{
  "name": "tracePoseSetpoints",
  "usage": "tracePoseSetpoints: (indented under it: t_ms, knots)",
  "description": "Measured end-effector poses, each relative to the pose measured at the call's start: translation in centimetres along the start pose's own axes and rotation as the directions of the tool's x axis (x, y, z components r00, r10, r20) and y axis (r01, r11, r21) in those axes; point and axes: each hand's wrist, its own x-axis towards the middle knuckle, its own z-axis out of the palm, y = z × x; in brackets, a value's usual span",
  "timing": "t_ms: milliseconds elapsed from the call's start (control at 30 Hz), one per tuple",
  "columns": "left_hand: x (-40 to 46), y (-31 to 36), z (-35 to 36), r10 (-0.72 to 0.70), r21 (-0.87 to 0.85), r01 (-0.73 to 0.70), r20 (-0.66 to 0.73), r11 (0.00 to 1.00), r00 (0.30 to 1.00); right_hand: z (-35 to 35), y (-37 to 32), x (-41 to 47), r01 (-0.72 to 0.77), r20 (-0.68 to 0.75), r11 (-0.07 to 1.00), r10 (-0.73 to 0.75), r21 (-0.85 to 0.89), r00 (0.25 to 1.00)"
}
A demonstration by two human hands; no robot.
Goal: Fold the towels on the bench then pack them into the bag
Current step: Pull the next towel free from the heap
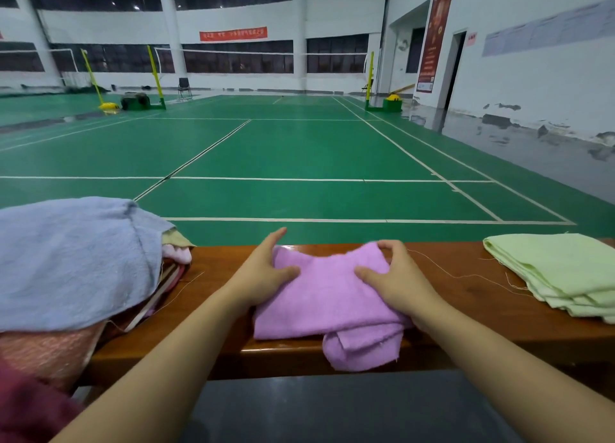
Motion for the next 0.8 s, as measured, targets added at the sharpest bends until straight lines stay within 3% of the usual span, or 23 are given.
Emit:
tracePoseSetpoints:
  t_ms: [100, 167, 200, 267, 367, 433, 533, 600, 667, 733, 800]
  knots:
    - [0.5, 0.1, -0.2, -0.074, 0.271, 0.088, -0.061, 0.958, 0.995, -0.5, 0.1, -0.1, 0.006, 0.049, 0.940, 0.012, -0.340, 0.999]
    - [0.1, 2.1, -0.4, 0.047, 0.498, 0.035, -0.151, 0.866, 0.987, -0.9, -0.4, -0.2, 0.116, 0.009, 0.832, -0.132, -0.543, 0.991]
    - [-0.5, 3.5, -0.4, 0.123, 0.515, -0.026, -0.155, 0.857, 0.980, -0.9, -0.6, -0.3, 0.205, 0.019, 0.810, -0.233, -0.549, 0.972]
    - [-1.6, 5.8, -0.1, 0.169, 0.419, -0.161, 0.017, 0.894, 0.985, -0.9, -0.8, -0.5, 0.396, 0.167, 0.816, -0.359, -0.422, 0.918]
    - [-2.9, 6.9, 1.5, -0.018, 0.380, -0.166, 0.437, 0.910, 0.899, -0.4, -0.3, -0.9, 0.491, 0.471, 0.824, -0.327, -0.283, 0.820]
    - [-2.9, 6.3, 2.4, -0.087, 0.492, -0.183, 0.476, 0.851, 0.875, -0.4, -0.4, -0.8, 0.491, 0.497, 0.795, -0.284, -0.355, 0.820]
    - [-2.2, 5.1, 2.9, -0.074, 0.672, -0.208, 0.365, 0.711, 0.928, -0.4, -1.2, -1.0, 0.477, 0.448, 0.614, -0.215, -0.629, 0.868]
    - [-1.7, 4.6, 2.8, -0.048, 0.702, -0.130, 0.229, 0.700, 0.972, -0.4, -1.9, -1.5, 0.402, 0.393, 0.523, -0.134, -0.752, 0.910]
    - [-1.4, 4.0, 2.5, -0.035, 0.679, -0.040, 0.096, 0.733, 0.995, -0.6, -2.2, -1.7, 0.305, 0.325, 0.580, -0.073, -0.756, 0.943]
    - [-1.1, 3.5, 2.1, -0.112, 0.620, 0.096, -0.014, 0.779, 0.994, -1.0, -1.9, -1.1, 0.179, 0.226, 0.674, -0.018, -0.717, 0.974]
    - [-0.9, 3.1, 1.8, -0.190, 0.612, 0.226, -0.124, 0.758, 0.974, -1.5, -1.1, -0.2, 0.055, 0.110, 0.688, 0.036, -0.723, 0.993]
